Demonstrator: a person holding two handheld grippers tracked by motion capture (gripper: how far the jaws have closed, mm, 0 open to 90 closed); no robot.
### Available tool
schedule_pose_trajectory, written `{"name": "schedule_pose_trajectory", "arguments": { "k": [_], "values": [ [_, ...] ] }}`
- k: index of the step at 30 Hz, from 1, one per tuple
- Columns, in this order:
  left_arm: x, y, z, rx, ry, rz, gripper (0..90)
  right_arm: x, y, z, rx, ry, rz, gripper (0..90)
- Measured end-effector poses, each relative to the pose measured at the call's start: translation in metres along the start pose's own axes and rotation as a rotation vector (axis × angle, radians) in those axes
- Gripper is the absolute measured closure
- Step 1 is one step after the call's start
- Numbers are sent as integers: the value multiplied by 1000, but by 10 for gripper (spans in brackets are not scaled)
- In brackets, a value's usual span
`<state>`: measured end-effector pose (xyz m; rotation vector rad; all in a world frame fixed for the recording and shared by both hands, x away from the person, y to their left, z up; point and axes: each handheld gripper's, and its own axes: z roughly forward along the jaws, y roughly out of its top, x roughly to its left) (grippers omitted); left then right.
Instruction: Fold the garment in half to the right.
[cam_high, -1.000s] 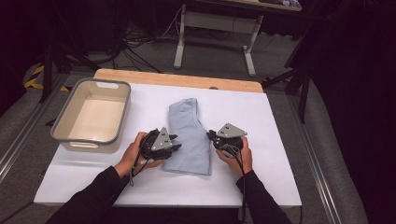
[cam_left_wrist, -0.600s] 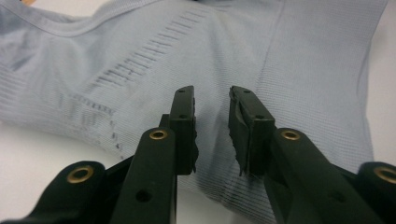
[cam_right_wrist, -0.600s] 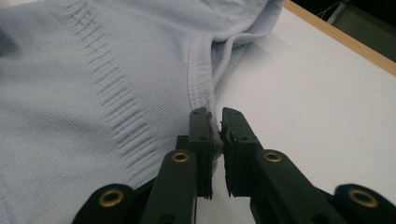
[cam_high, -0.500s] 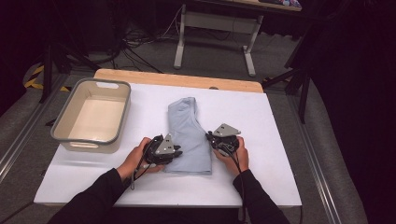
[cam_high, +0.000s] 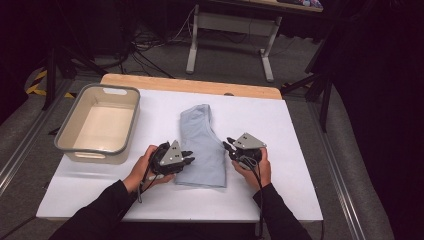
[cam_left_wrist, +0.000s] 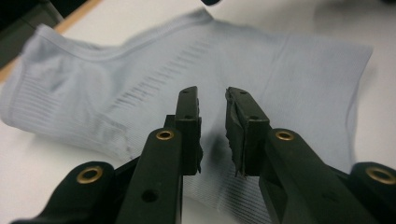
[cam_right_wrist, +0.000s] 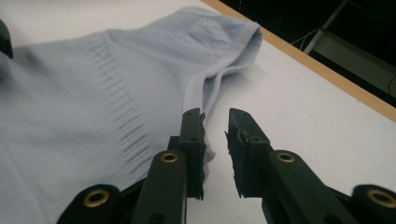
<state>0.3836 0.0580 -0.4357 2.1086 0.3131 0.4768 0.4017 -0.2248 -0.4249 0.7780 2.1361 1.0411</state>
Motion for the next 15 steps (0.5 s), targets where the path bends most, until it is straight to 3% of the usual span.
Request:
{"name": "schedule_pose_trajectory", "arguments": {
  "k": [4,7,15],
  "values": [
    [4,2,-10,-11,-16,6,803,5,5,-9,-34,40,-8,852],
    [6,0,-13,8,-8,7,823,12,9,-11,-50,74,-18,870],
    [4,-7,-4,62,-29,22,836,36,8,-16,-43,152,-85,870]
  ]
}}
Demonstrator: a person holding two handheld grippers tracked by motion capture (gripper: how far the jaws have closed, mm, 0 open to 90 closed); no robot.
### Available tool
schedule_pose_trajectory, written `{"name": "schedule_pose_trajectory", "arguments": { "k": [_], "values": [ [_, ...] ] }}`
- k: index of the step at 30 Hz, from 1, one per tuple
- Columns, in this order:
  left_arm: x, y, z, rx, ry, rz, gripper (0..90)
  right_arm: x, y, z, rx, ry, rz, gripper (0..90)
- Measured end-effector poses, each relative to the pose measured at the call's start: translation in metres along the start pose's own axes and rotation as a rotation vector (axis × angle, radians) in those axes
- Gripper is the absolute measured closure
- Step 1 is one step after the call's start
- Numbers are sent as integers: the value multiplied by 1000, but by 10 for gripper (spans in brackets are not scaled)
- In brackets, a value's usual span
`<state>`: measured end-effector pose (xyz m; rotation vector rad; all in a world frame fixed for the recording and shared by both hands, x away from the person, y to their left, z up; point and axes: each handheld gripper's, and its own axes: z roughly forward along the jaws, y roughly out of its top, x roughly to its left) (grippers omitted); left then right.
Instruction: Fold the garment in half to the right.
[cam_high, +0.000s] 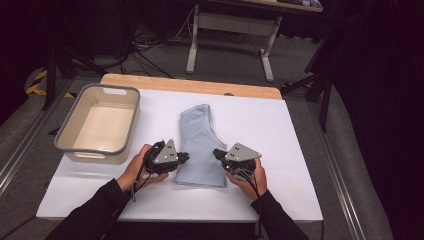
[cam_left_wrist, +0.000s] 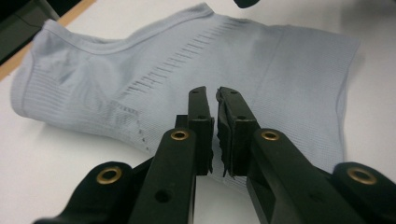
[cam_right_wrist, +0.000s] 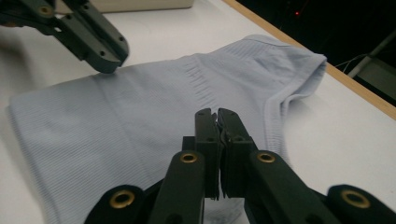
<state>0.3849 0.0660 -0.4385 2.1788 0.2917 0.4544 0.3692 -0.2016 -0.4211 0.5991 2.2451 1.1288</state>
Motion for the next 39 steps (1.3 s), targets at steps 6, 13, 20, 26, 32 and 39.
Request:
{"name": "schedule_pose_trajectory", "arguments": {
  "k": [6,13,20,26,32,39],
  "values": [
    [-7,-2,7,32,-17,23,839,9,-6,3,32,39,-20,882],
    [-11,-8,17,73,-43,19,855,15,-23,11,128,76,-34,884],
    [-12,-9,19,60,-38,14,864,13,-30,12,149,75,-18,887],
    [-12,-6,9,15,-4,21,805,13,-28,8,126,69,-20,848],
    [-11,-4,-1,-16,26,38,740,10,-23,-1,63,52,0,807],
    [-8,-5,-17,-82,62,31,625,8,-18,-12,-14,32,-6,757]
  ]
}}
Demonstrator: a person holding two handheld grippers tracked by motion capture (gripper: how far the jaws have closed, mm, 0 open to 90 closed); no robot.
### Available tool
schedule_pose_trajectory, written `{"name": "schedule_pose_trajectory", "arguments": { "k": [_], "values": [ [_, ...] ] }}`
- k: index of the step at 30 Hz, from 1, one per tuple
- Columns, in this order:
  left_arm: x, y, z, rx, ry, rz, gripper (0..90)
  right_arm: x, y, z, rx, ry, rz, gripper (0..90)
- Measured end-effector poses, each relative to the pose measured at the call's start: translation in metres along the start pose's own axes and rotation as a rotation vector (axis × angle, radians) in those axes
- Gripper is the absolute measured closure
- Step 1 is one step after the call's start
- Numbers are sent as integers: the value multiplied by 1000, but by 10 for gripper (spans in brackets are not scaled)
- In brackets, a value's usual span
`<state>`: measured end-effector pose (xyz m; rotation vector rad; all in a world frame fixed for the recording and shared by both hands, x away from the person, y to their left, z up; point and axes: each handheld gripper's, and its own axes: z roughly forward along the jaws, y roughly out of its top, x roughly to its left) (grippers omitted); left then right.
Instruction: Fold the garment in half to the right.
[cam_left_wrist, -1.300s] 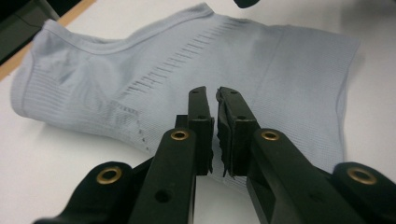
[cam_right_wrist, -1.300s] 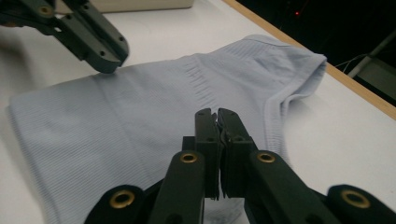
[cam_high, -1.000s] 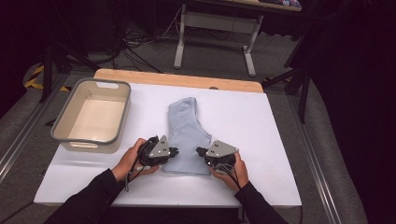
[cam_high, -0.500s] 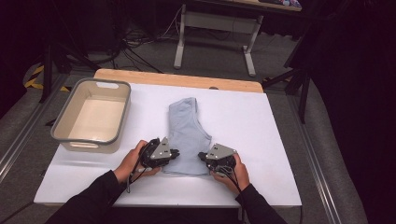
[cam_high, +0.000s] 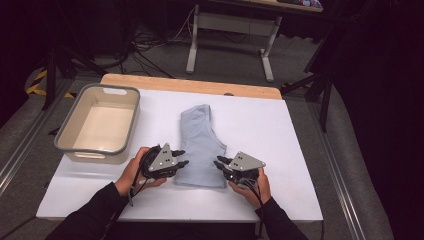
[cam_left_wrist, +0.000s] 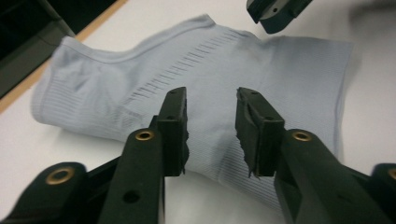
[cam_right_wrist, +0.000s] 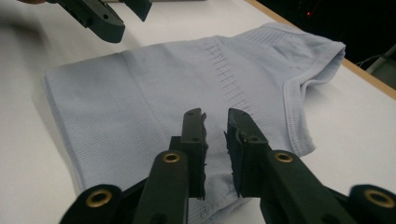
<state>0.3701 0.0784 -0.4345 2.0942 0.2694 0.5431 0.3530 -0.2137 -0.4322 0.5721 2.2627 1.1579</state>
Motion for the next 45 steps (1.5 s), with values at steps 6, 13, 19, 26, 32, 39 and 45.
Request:
{"name": "schedule_pose_trajectory", "arguments": {
  "k": [6,13,19,26,32,39,45],
  "values": [
    [0,-2,-9,-22,26,-6,542,1,3,-5,-32,-21,-10,671],
    [0,-5,-13,-32,36,-12,454,2,1,-12,-38,-47,-7,539],
    [-2,-8,-19,-37,42,-21,383,0,-6,-22,-50,-84,10,404],
    [-4,-16,-29,-47,53,-37,330,-1,-12,-26,-52,-114,21,330],
    [-5,-21,-36,-52,64,-48,288,-3,-15,-30,-55,-138,35,265],
    [-5,-27,-45,-70,71,-73,231,-2,-18,-35,-70,-157,41,200],
    [-3,-32,-55,-80,85,-102,202,-2,-21,-39,-76,-175,40,188]
  ]
}}
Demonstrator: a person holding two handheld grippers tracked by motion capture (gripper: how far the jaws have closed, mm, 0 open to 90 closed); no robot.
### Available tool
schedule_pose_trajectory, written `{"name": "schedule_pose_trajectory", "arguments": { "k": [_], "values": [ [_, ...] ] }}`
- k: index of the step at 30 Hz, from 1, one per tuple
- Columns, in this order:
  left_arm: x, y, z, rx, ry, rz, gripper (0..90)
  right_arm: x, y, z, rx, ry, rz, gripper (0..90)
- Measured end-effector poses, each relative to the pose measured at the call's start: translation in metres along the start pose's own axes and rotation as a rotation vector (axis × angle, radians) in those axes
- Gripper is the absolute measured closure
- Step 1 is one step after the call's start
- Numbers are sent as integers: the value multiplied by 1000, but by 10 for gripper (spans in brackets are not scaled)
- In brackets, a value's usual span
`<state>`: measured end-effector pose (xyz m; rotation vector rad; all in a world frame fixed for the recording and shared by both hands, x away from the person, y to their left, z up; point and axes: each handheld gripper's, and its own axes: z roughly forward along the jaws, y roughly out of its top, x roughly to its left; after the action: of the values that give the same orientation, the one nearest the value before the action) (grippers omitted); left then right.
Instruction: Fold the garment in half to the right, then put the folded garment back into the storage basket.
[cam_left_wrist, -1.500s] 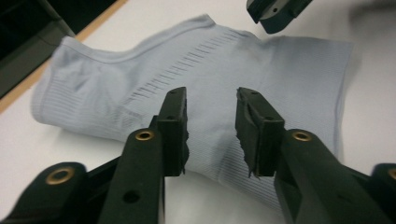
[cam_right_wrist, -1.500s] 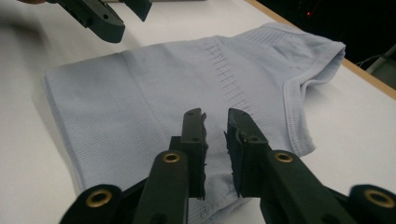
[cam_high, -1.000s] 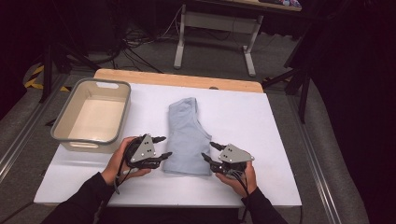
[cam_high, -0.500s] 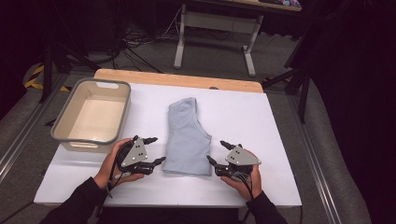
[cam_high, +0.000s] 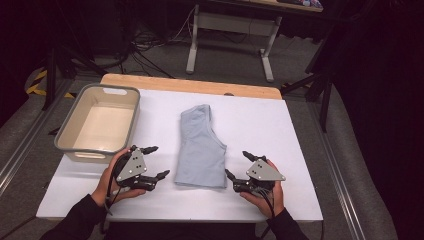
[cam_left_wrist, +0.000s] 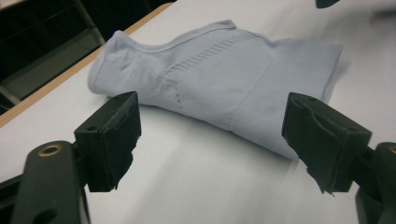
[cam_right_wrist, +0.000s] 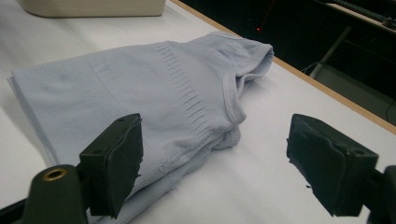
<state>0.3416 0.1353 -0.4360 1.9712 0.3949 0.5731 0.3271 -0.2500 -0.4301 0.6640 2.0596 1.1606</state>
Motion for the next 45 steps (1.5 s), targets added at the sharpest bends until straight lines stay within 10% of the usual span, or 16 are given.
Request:
{"name": "schedule_pose_trajectory", "arguments": {
  "k": [22,45],
  "values": [
    [3,-26,-21,5,67,-97,134,-3,-10,-3,7,-21,2,178],
    [3,-29,-26,10,72,-112,139,-8,-9,5,19,-25,18,186]
  ]
}}
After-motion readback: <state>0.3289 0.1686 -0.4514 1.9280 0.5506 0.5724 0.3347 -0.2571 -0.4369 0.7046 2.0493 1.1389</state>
